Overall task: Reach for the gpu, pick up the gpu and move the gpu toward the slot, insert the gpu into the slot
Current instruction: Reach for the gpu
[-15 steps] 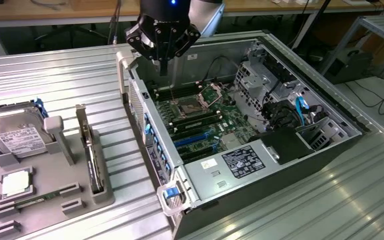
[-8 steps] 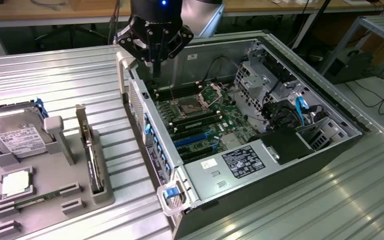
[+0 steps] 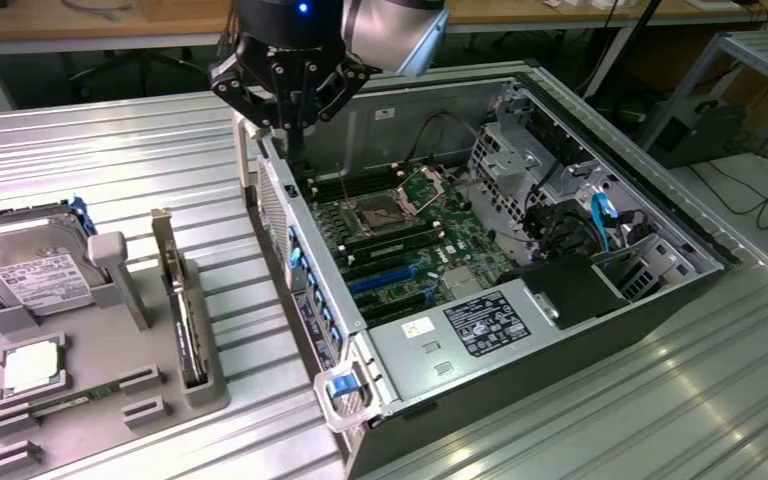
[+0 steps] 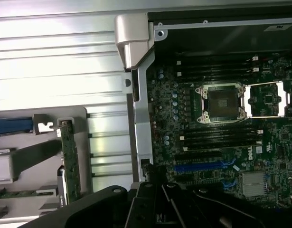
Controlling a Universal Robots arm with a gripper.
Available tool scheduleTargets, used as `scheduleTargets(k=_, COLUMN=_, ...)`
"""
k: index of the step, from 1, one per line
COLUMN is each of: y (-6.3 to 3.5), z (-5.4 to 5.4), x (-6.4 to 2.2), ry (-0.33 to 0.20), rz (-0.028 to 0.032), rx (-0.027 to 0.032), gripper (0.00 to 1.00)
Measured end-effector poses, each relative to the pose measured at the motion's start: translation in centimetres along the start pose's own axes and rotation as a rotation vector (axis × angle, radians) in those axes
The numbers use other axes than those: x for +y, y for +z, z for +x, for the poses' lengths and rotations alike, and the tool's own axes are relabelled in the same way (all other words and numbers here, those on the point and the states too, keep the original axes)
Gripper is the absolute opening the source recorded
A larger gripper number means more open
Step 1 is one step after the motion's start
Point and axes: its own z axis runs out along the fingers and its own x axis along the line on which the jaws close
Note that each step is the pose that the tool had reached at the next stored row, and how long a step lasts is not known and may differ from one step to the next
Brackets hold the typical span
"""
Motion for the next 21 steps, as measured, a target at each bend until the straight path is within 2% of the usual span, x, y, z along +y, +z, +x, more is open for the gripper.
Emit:
scheduleTargets(k=8, y=-0.04, z=0.9, x=-0.28, ry=-0.022, rz=-0.0006, rx=0.0028, gripper=0.11)
scheduleTargets(k=21, y=-0.11, z=2.9, x=-0.75, ry=-0.05, rz=-0.0014, rx=0.0048, gripper=0.11)
